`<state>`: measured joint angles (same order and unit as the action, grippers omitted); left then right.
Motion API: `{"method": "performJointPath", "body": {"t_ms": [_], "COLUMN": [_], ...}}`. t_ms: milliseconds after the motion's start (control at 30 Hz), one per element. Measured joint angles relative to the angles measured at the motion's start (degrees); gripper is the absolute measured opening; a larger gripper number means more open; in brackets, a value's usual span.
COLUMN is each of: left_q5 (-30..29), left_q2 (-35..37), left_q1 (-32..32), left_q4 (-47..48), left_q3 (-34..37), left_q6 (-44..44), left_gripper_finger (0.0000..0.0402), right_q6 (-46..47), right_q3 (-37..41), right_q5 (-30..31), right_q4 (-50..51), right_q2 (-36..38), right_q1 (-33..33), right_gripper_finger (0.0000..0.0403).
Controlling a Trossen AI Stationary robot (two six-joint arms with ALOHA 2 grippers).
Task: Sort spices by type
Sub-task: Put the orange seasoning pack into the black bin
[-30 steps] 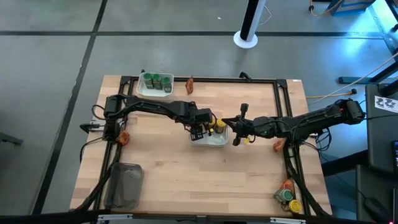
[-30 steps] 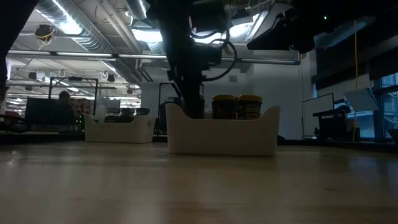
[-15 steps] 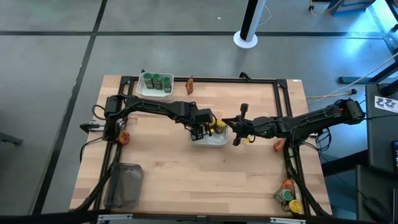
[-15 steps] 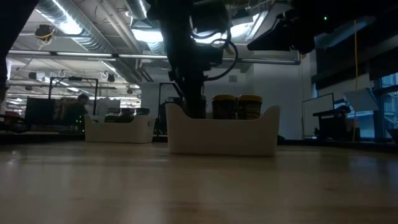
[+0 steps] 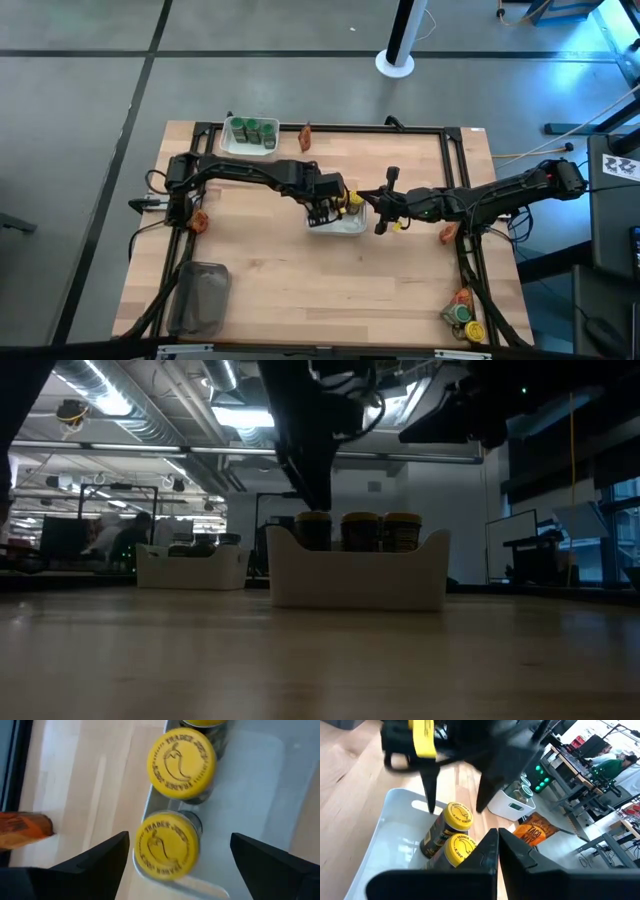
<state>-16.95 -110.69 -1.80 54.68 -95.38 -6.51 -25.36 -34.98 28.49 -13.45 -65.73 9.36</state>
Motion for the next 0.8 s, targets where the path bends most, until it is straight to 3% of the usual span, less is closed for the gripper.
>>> {"method": "performJointPath", "body": {"t_ms": [267, 633, 800], "left_q5": [-0.46, -3.6, -8.41], "left_q2": [0.03, 3.41, 8.17], "left_q1": [1.45, 3.31, 4.74], "left_q4": [12.26, 29.11, 34.75], "left_q3": [-6.74, -6.94, -6.87], "left_q6": [-3.8, -14.22, -20.87], "left_gripper_finger": [0.0327, 0.0327, 0.0327], "right_q6": [0.8, 1.03, 1.07], "right_q3": [0.01, 0.02, 0.02], "right_q5": [0.0, 0.0, 0.0], "right_q4": [0.04, 0.34, 0.43], "right_q2": [0.0, 0.0, 0.0], "right_q1": [-0.01, -0.01, -0.01], "right_gripper_finger": [0.0014, 0.0014, 0.0014]}}
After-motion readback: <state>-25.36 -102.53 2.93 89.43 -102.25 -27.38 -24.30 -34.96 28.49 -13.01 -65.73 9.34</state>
